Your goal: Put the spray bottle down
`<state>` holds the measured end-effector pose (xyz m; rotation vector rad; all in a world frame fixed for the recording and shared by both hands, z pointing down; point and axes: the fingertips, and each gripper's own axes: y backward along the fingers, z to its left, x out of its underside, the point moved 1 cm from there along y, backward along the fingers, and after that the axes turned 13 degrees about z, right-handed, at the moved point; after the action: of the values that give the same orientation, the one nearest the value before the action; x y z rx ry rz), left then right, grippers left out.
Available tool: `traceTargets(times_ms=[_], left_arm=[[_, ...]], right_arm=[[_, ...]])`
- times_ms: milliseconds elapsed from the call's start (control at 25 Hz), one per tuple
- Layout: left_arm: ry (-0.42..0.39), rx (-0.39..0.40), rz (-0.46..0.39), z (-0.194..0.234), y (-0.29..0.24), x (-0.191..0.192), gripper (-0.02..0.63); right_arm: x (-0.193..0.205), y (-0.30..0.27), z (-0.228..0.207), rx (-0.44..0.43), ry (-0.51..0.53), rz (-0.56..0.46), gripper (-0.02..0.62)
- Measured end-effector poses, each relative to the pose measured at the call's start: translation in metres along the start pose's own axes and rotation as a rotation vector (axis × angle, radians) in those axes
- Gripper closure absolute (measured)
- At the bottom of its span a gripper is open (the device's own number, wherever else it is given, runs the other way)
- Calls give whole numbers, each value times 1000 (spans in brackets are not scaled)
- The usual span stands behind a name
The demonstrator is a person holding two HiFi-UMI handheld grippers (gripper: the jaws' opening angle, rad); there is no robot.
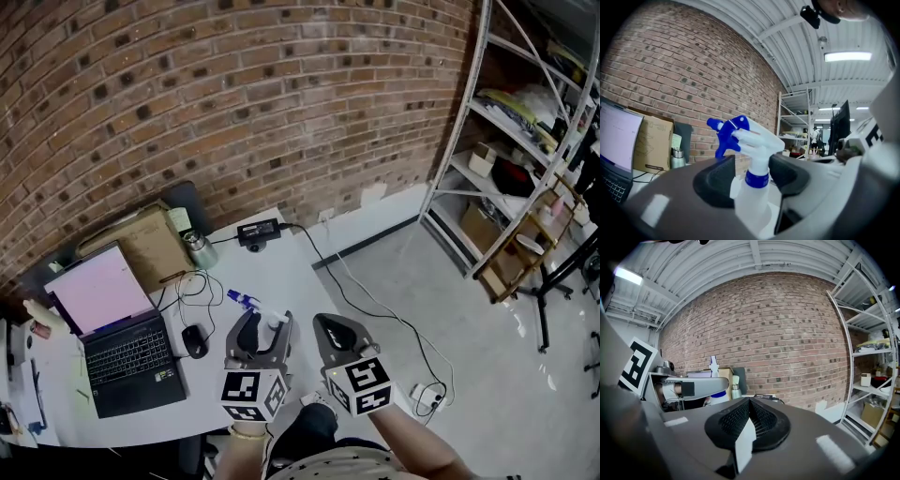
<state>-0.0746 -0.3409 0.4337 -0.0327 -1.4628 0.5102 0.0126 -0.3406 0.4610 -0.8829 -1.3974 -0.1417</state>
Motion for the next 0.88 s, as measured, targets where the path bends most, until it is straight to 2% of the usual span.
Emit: traceTargets(times_ms=[400,560,880], left_arm=[[4,14,18,-11,22,8,393],[3,22,1,-22,42,9,397],[5,48,-26,-46,87,16,580]], right_arm=[[2,24,9,16,9,-18,597],[4,40,17,24,4,-35,597],[17,72,45,18,7,-57,597]])
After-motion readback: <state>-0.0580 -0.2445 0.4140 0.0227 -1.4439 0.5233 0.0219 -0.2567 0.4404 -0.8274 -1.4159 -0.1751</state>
